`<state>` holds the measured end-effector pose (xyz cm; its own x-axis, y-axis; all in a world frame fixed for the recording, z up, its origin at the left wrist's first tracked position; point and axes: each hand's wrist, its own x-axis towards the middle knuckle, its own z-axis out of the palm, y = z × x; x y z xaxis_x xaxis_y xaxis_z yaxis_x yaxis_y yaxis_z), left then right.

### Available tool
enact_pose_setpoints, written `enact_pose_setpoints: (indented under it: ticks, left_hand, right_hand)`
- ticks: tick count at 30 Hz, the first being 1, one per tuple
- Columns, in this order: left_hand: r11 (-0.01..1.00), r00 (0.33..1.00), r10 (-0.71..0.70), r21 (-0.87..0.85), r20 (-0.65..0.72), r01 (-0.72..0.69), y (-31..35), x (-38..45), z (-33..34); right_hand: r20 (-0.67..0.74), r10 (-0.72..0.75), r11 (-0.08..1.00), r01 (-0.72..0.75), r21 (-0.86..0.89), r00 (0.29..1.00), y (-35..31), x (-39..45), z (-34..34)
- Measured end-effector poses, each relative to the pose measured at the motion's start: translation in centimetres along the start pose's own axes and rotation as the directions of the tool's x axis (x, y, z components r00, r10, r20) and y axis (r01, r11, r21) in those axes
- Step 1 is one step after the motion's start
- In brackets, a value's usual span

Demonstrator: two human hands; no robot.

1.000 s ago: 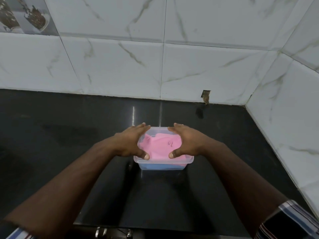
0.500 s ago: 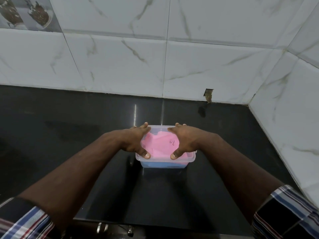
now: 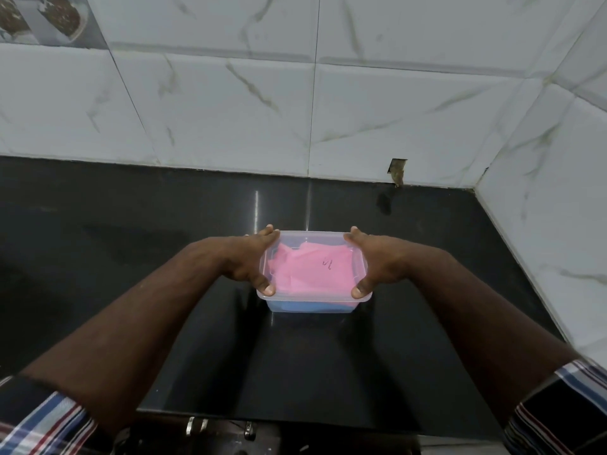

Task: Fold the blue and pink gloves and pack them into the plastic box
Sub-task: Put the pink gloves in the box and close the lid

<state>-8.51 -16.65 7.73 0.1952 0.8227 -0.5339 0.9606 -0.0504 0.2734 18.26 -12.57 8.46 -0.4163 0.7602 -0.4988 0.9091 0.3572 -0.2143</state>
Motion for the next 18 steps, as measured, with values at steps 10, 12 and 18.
enact_pose_setpoints:
  ticks: [10, 12, 18]
  left_hand:
    - [0.989, 0.999, 0.024, -0.143, -0.037, -0.029, -1.7, -1.2, 1.1]
    - [0.988, 0.999, 0.019, -0.155, -0.041, -0.025, -1.7, -1.2, 1.3]
    - [0.98, 0.998, 0.044, -0.191, -0.045, -0.051, -1.7, -2.1, 2.3]
  right_hand:
    - [-0.071, 0.005, 0.984, 0.008, 0.176, 0.997, 1.6, -1.5, 1.6]
    - [-0.082, 0.01, 0.984, 0.005, 0.179, 0.997, 1.7, -1.6, 2.1]
    - [-0.105, 0.02, 0.964, 0.009, 0.267, 0.994, 2.1, -3.5, 3.8]
